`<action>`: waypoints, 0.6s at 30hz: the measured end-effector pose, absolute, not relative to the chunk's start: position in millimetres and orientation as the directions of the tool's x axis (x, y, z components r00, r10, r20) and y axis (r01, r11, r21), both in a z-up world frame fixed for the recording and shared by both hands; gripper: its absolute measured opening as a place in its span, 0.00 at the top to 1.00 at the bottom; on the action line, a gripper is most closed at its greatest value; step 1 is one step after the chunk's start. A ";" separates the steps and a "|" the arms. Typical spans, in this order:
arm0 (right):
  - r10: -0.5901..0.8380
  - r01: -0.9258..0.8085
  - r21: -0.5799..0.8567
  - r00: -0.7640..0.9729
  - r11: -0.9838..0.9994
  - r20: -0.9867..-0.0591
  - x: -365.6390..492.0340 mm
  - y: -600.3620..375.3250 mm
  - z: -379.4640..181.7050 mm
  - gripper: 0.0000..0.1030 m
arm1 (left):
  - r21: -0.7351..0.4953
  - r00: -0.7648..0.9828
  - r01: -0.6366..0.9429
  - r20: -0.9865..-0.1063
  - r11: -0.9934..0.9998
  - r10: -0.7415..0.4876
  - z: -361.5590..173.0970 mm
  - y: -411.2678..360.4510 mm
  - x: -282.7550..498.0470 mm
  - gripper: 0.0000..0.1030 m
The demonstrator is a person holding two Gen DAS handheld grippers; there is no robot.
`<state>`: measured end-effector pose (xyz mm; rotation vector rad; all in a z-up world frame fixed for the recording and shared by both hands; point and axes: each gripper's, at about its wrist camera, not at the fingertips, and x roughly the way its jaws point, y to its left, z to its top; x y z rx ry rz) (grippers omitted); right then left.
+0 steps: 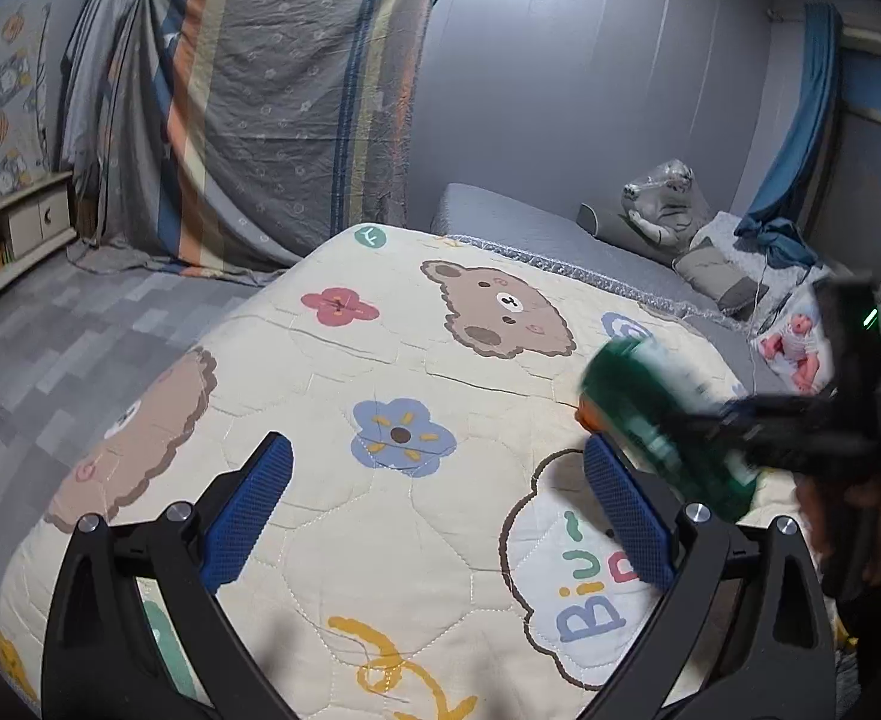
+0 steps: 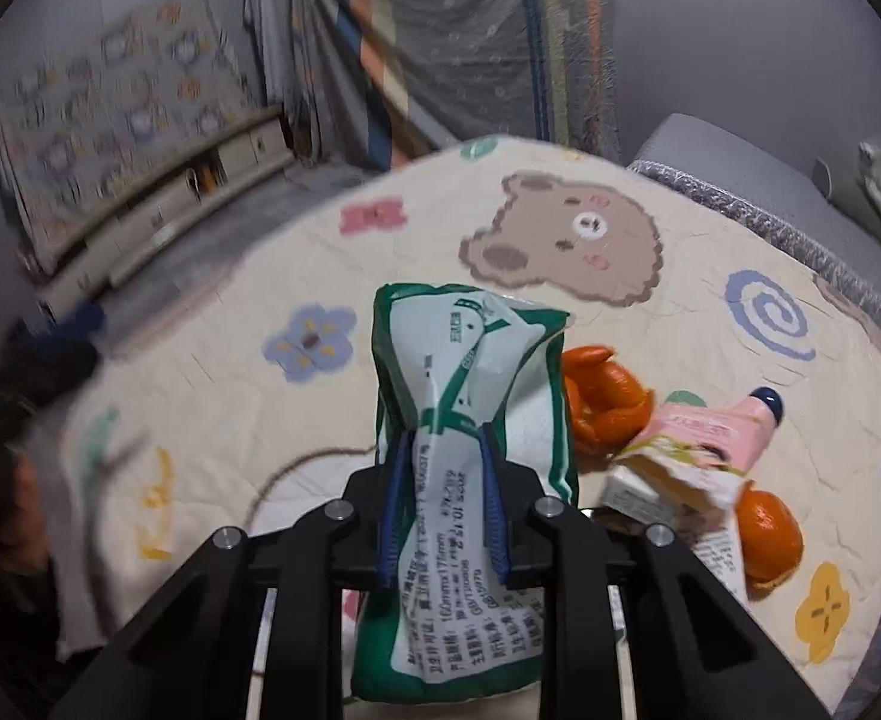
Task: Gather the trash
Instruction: 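Grasp the green-and-white wipes pack with the right gripper, then grasp the pink box with the left gripper while the right gripper holds the wipes pack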
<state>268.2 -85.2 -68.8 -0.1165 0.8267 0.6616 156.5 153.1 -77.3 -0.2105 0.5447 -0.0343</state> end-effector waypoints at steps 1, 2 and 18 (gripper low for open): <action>0.525 -0.570 0.188 0.513 0.800 -0.680 264.7 -104.3 -53.2 0.79 | -0.191 0.856 -0.017 -0.510 0.981 -0.084 -75.9 149.5 156.6 0.10; 0.542 -0.555 0.216 0.532 0.803 -0.650 261.0 -121.3 -40.7 0.79 | -0.181 0.856 -0.012 -0.510 0.983 -0.083 -75.2 147.1 157.0 0.10; 0.474 -0.314 0.374 0.726 0.873 -0.498 163.6 -306.4 -20.2 0.79 | -0.024 0.734 0.459 -0.553 0.888 -0.394 -80.7 29.7 201.7 0.10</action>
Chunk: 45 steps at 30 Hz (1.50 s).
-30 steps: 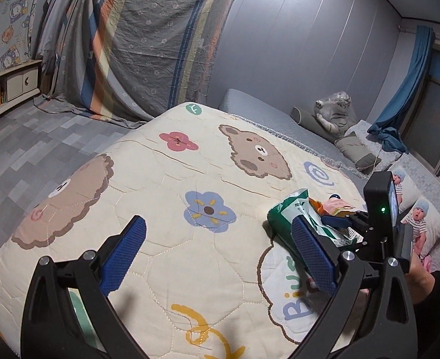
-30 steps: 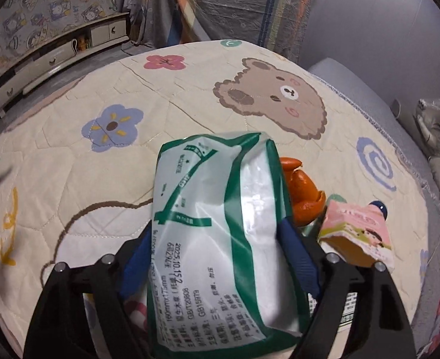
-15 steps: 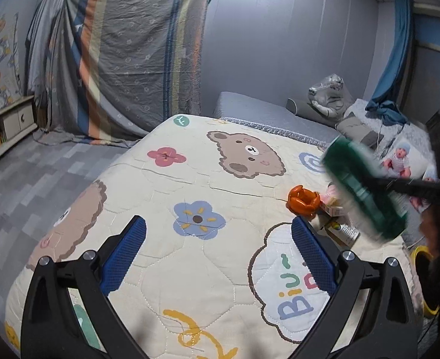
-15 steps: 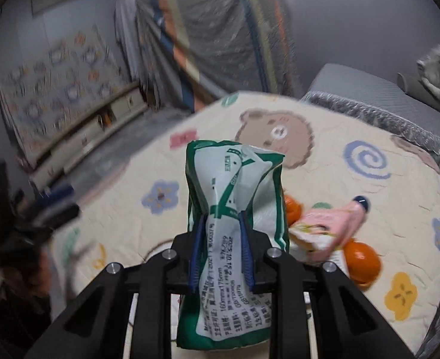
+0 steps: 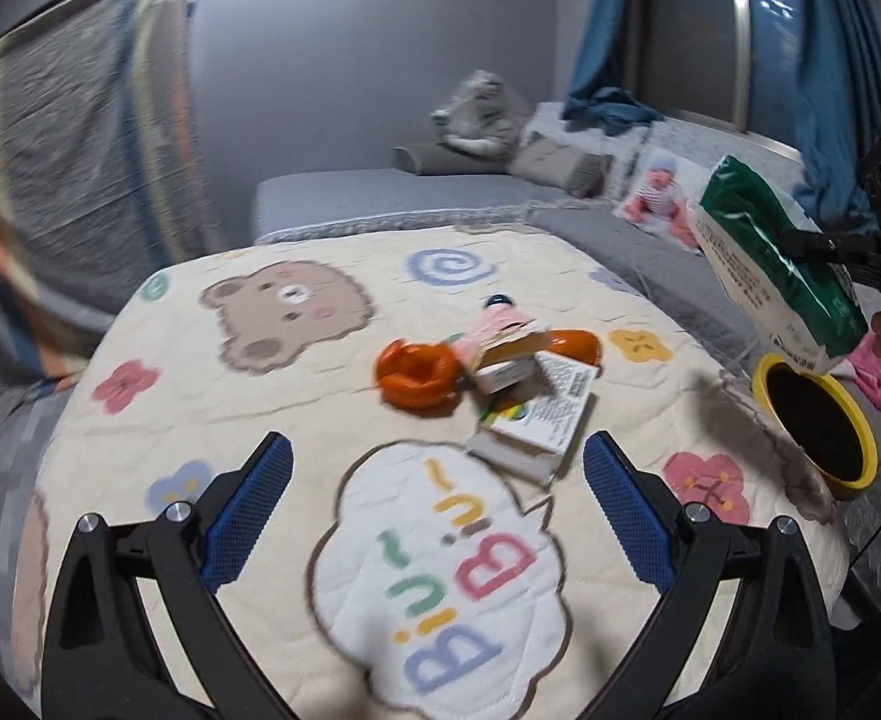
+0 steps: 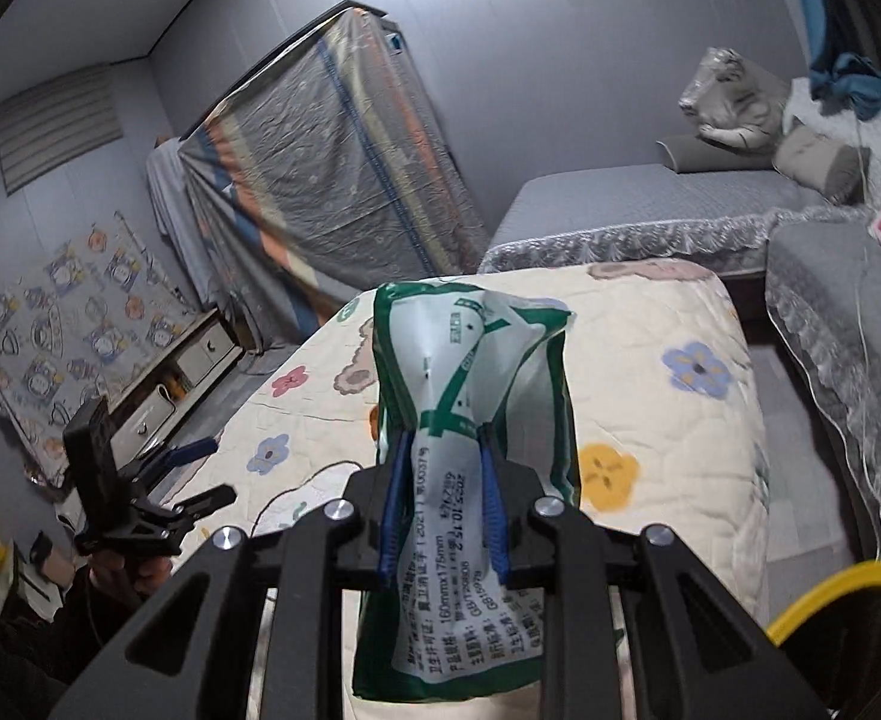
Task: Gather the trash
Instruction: 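Grasp the pink box with the left gripper while the right gripper holds the wipes pack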
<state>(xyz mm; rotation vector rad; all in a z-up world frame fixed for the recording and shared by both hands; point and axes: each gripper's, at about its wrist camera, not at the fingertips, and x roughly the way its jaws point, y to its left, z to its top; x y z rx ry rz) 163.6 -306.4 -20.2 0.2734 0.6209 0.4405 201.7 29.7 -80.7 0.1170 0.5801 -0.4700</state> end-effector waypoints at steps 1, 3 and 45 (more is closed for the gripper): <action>0.475 -0.306 0.386 0.728 0.870 -0.494 160.1 -311.1 -24.7 0.79 | -0.021 0.728 0.470 -0.555 0.882 -0.401 -80.2 22.6 207.3 0.10; 0.478 -0.294 0.406 0.732 0.865 -0.486 153.1 -319.1 -29.7 0.79 | -0.017 0.710 0.497 -0.568 0.868 -0.417 -79.1 3.0 223.4 0.10; 0.502 -0.263 0.491 0.735 0.830 -0.455 133.8 -353.9 -47.6 0.78 | 0.025 0.652 0.483 -0.677 0.875 -0.340 -99.7 -61.6 326.4 0.85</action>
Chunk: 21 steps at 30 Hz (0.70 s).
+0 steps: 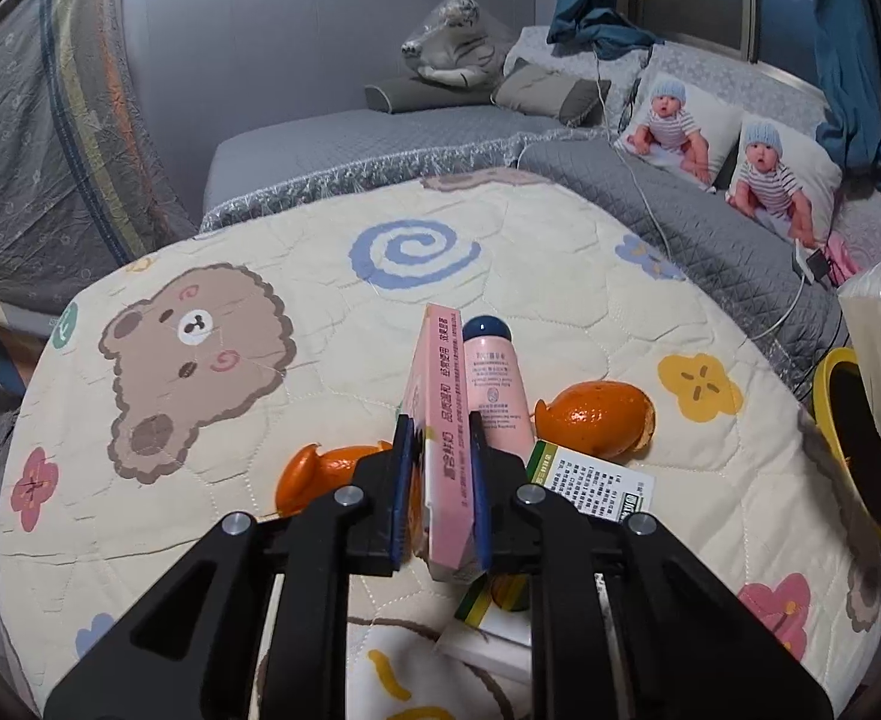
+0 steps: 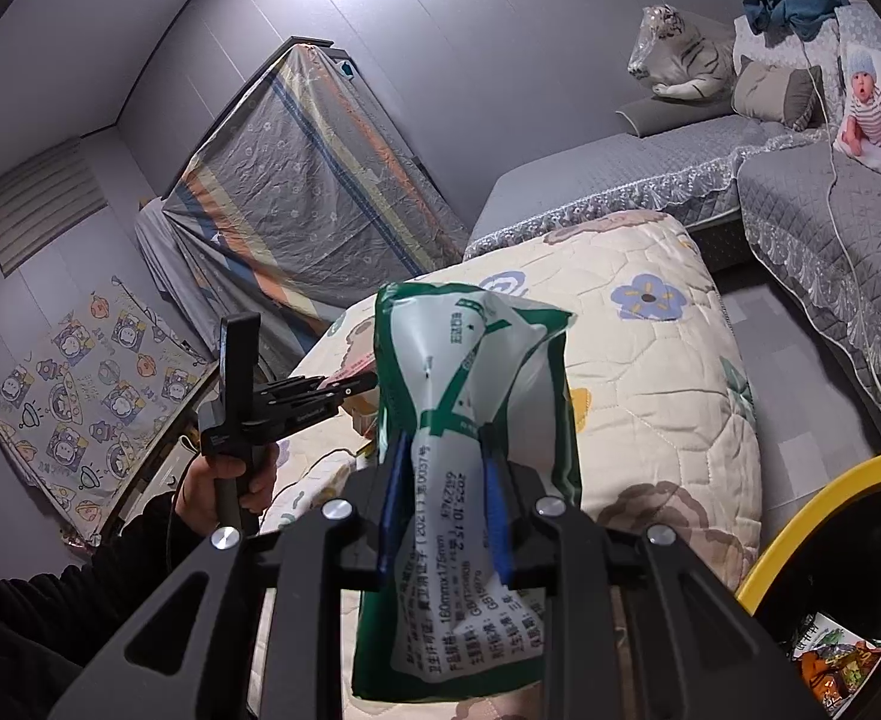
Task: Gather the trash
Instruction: 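Grasp the pink box with the left gripper while the right gripper holds the wipes pack, then carry the pink box and wipes pack to the bin and open both grippers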
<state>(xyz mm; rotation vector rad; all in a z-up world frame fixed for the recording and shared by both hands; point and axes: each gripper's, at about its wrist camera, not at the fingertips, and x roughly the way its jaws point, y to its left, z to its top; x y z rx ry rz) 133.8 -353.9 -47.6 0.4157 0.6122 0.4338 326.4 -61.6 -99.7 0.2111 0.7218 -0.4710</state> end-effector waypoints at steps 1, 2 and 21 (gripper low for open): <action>0.509 -0.272 0.492 0.732 0.827 -0.452 131.3 -352.6 -45.6 0.78 | 0.020 0.659 0.483 -0.667 0.875 -0.348 -95.2 -58.6 322.9 0.85; 0.520 -0.283 0.495 0.728 0.822 -0.446 127.9 -351.1 -43.0 0.78 | 0.012 0.666 0.483 -0.654 0.875 -0.359 -88.6 -54.0 317.6 0.85; 0.256 -0.064 0.505 0.912 0.861 -0.319 48.3 -447.4 -8.6 0.78 | 0.036 0.541 0.773 -0.559 0.633 -0.629 -28.2 -156.1 185.6 0.85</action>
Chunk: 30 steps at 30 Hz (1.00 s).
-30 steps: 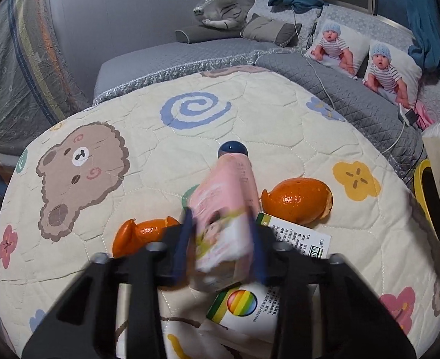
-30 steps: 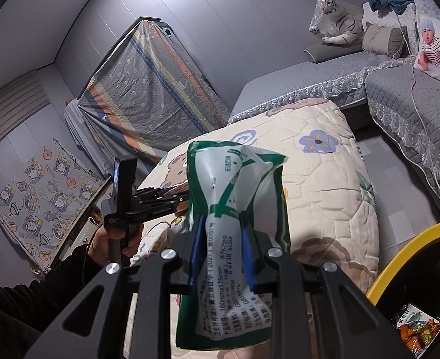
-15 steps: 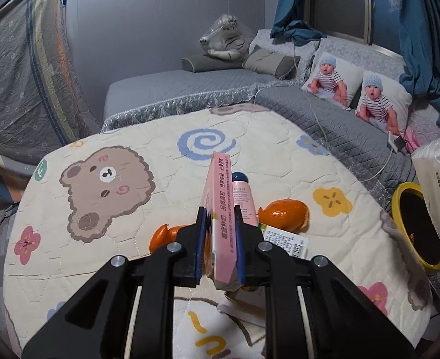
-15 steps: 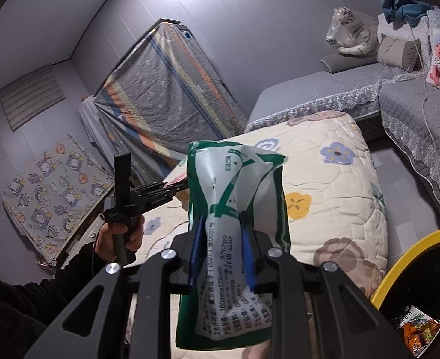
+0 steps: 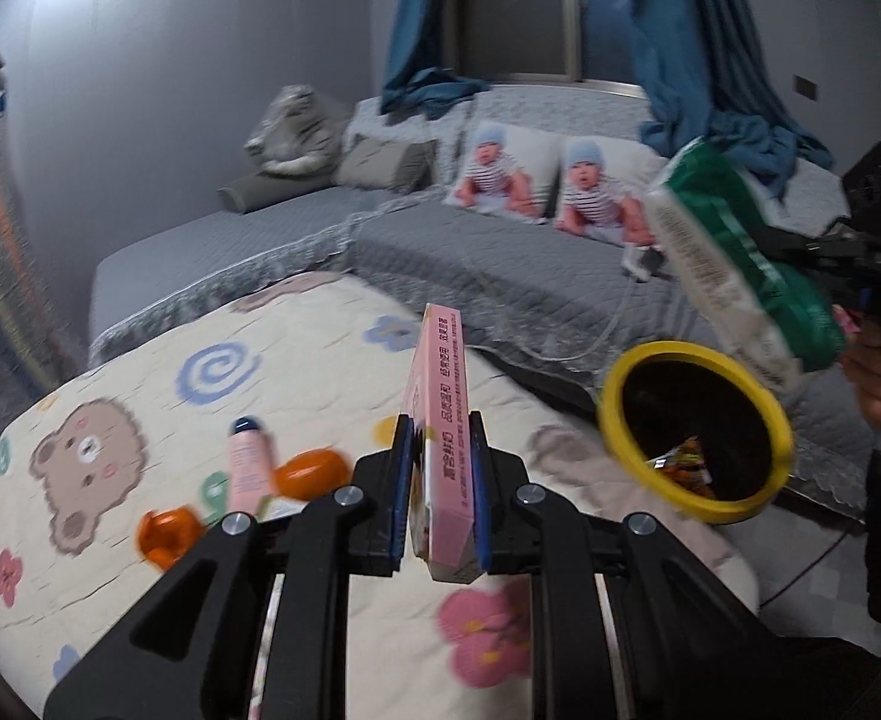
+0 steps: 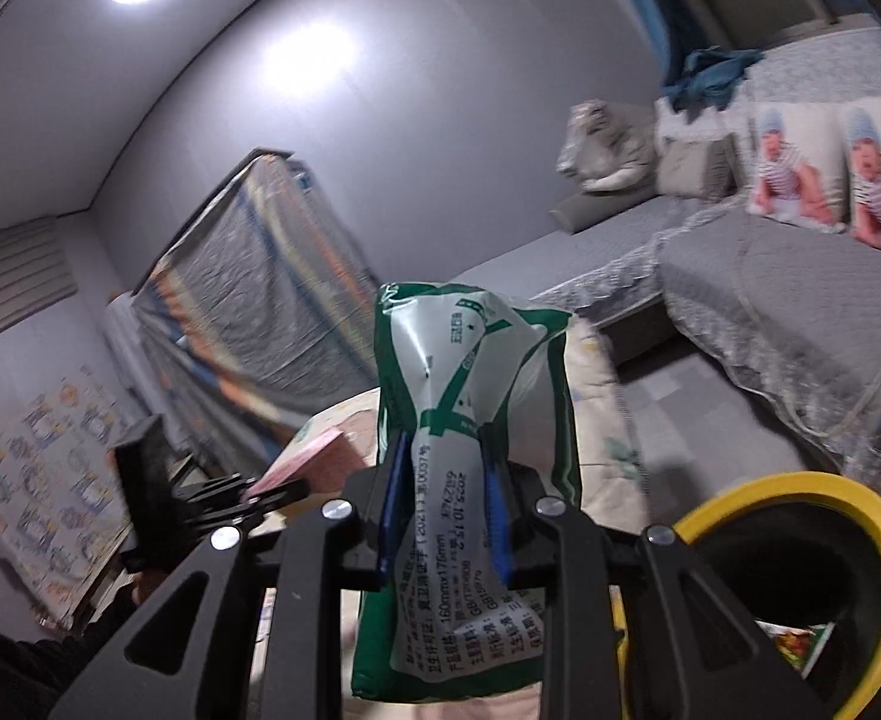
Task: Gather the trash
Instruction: 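Carry the pink box and wipes pack to the bin and open both grippers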
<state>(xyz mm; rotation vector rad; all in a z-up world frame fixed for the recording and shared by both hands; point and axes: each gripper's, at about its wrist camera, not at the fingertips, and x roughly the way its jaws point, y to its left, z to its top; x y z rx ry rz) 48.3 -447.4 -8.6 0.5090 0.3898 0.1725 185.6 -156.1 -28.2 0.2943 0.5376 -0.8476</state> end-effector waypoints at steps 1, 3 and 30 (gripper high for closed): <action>0.220 -0.024 0.505 0.917 0.863 -0.332 43.3 -457.3 -14.2 0.78 | 0.034 0.523 0.791 -0.558 0.611 -0.644 -27.4 -166.8 180.4 0.85; 0.172 0.034 0.505 0.919 0.863 -0.356 37.2 -471.1 -24.6 0.78 | 0.037 0.490 0.820 -0.559 0.571 -0.668 -27.6 -189.9 170.1 0.85; -0.090 0.451 0.384 0.734 0.806 -0.673 6.5 -540.6 -164.0 0.78 | -0.095 0.247 0.905 -0.676 0.415 -0.694 -104.4 -376.0 139.0 0.85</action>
